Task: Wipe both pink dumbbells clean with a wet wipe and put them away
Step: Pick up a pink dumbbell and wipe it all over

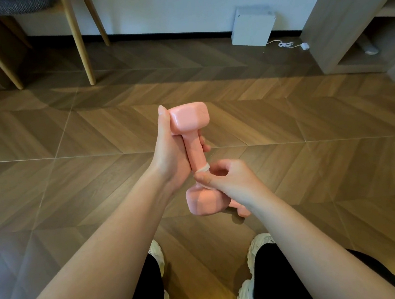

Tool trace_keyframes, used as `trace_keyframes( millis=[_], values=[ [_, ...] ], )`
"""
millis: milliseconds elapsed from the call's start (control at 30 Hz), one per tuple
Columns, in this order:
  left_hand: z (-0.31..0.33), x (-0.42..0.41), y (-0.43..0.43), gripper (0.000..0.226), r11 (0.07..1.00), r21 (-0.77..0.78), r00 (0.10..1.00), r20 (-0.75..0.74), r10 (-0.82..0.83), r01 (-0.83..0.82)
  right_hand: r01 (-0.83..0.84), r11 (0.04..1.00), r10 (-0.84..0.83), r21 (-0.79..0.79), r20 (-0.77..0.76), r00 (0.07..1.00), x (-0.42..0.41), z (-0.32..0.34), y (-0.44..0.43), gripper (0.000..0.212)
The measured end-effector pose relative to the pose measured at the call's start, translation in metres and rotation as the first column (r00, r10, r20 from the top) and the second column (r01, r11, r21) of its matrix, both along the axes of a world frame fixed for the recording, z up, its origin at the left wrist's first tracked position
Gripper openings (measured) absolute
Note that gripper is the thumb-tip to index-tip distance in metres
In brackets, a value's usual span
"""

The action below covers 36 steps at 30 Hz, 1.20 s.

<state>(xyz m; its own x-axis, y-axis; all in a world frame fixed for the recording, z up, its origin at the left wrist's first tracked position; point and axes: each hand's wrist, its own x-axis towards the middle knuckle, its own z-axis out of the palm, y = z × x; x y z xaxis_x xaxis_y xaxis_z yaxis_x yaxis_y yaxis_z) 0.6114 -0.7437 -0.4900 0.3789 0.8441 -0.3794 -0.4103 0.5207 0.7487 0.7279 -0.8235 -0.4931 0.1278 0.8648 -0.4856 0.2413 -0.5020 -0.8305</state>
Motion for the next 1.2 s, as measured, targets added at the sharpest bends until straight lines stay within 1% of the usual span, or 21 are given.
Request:
trace_keyframes(
  millis=[100,133,200,233,267,333,367,467,500,533,633,800,933,1000,1067,1100,1133,1167,1200],
  values=[
    [0.000,-0.002,0.000,0.076,1.000,0.012,1.000,-0.013,-0.004,0.004,-0.173,0.984,0.172,-0.043,-0.021,0.985,0.008,0.008,-0.002,0.022],
    [0.000,-0.003,0.000,0.075,1.000,0.016,1.000,-0.011,-0.002,0.003,-0.219,0.974,0.215,-0.063,-0.064,0.974,0.011,0.010,-0.002,0.023],
    [0.001,-0.003,0.000,0.072,1.000,0.021,1.000,0.004,0.001,-0.001,-0.261,0.960,0.234,-0.105,-0.215,0.948,0.018,0.013,-0.002,0.029],
    [0.001,-0.003,0.000,0.072,1.000,0.020,1.000,0.011,0.000,-0.001,-0.253,0.960,0.213,-0.117,-0.274,0.938,0.021,0.013,-0.003,0.034],
    [0.001,-0.002,0.000,0.072,1.000,0.019,1.000,0.014,-0.002,0.002,-0.239,0.964,0.196,-0.116,-0.298,0.934,0.025,0.013,-0.002,0.039],
    [0.001,-0.003,0.001,0.074,1.000,0.025,1.000,0.013,-0.006,0.006,-0.216,0.973,0.187,-0.085,-0.270,0.944,0.028,0.010,-0.002,0.041],
    [0.000,-0.003,0.001,0.075,1.000,0.029,1.000,0.013,-0.008,0.008,-0.194,0.978,0.173,-0.071,-0.235,0.957,0.028,0.009,-0.001,0.037],
    [0.001,-0.001,0.001,0.075,1.000,0.028,1.000,0.019,-0.008,0.008,-0.091,0.994,0.084,-0.057,-0.103,0.991,0.022,0.006,0.001,0.014],
    [0.001,0.000,0.001,0.074,1.000,0.019,1.000,0.025,-0.009,0.008,-0.075,0.996,0.071,-0.046,-0.080,0.994,0.019,0.005,0.001,0.007],
    [0.002,0.000,0.000,0.074,1.000,0.009,0.999,0.033,-0.014,0.013,-0.072,0.997,0.070,-0.037,-0.062,0.996,0.015,0.004,0.002,0.005],
    [0.001,0.001,-0.001,0.074,0.999,0.019,0.999,0.036,-0.028,0.027,-0.076,0.997,0.075,-0.033,-0.007,0.997,0.005,-0.003,0.004,0.009],
    [0.001,0.003,0.000,0.072,0.999,0.040,1.000,-0.014,-0.026,0.027,0.004,0.998,-0.007,-0.055,-0.059,0.998,-0.007,-0.007,0.002,0.014],
    [-0.003,0.001,-0.003,0.073,0.994,0.075,0.991,-0.113,-0.076,0.085,0.090,0.995,-0.092,-0.051,-0.050,0.994,-0.013,-0.009,0.002,0.018],
    [0.005,0.004,0.002,0.071,0.975,0.138,0.957,-0.256,-0.135,0.174,0.137,0.990,-0.140,-0.035,-0.084,0.987,-0.012,-0.007,0.004,0.018],
    [0.016,0.010,0.009,0.062,0.957,0.163,0.893,-0.424,-0.154,0.242,0.183,0.983,-0.181,0.010,-0.116,0.977,-0.010,-0.001,0.005,0.016],
    [0.017,0.008,0.011,0.057,0.949,0.165,0.874,-0.456,-0.169,0.269,0.198,0.980,-0.193,0.029,-0.121,0.974,-0.009,0.000,0.005,0.016],
    [0.016,0.005,0.010,0.056,0.940,0.167,0.872,-0.447,-0.198,0.299,0.213,0.977,-0.208,0.031,-0.118,0.971,-0.009,0.001,0.005,0.018],
    [0.013,0.003,0.008,0.059,0.926,0.176,0.872,-0.429,-0.234,0.334,0.227,0.974,-0.223,0.026,-0.112,0.968,-0.009,0.001,0.005,0.020],
    [0.011,0.002,0.008,0.064,0.925,0.150,0.875,-0.404,-0.266,0.350,0.237,0.971,-0.233,0.023,-0.110,0.966,-0.009,0.002,0.004,0.022]
  ],
)
